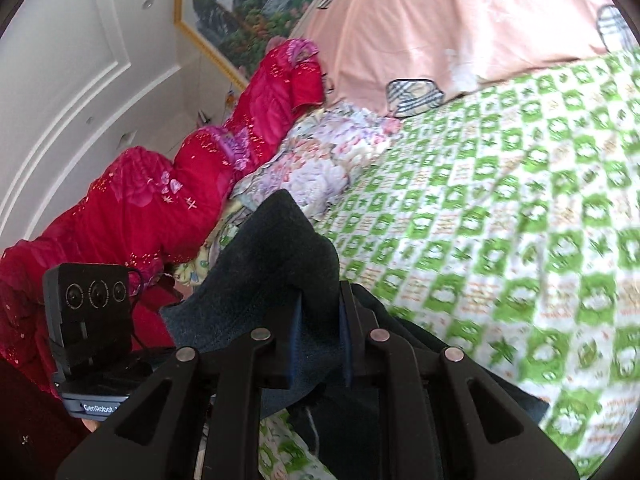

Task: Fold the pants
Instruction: 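Lower the folded black pants onto the sheet with both grippers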

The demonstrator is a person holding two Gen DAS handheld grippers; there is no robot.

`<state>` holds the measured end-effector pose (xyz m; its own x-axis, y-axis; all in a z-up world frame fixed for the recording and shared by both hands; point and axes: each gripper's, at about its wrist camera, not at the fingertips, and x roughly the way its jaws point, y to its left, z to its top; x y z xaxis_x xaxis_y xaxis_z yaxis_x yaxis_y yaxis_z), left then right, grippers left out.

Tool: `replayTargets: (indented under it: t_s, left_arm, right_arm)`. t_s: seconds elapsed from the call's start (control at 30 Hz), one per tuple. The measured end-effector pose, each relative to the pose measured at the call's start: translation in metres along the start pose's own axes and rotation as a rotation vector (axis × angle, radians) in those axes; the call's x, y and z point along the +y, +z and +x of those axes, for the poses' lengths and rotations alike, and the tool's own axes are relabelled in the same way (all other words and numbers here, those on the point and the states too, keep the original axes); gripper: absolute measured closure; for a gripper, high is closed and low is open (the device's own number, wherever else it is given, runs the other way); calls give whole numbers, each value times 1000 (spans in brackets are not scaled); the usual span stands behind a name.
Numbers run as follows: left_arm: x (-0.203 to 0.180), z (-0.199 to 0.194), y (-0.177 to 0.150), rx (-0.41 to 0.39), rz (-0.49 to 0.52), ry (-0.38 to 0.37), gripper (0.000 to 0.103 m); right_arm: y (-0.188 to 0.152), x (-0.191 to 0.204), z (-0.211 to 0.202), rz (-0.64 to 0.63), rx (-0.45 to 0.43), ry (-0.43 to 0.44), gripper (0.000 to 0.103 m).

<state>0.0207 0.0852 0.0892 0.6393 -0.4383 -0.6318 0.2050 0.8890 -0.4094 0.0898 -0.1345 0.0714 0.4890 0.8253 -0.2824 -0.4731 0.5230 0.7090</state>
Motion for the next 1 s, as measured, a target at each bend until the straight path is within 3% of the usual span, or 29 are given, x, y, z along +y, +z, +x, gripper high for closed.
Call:
replayTargets:
  t_s: [0.43, 0.67, 0.8, 0.87, 0.93, 1.0]
  left_arm:
    - [-26, 42, -22, 74, 123, 10, 85]
    - [-32, 58, -29, 114, 155, -21, 80]
    - [-39, 64, -37, 127, 196, -13, 74]
    - [-39, 66, -39, 135, 201, -26, 68]
    - [-41, 68, -42, 144, 204, -48, 53]
    - [-44, 67, -44, 150, 210, -70, 51]
  right_arm:
    - [-33, -32, -25, 60, -27, -94, 85]
    - [-41, -36, -39, 82, -33, -218, 84]
    - [-46, -36, -50, 99, -47, -288, 84]
    - [-47, -39, -56, 124, -52, -311, 84]
    - [-47, -41, -62, 146, -58, -348, 84]
    - [-49, -42, -68, 163, -65, -380, 83]
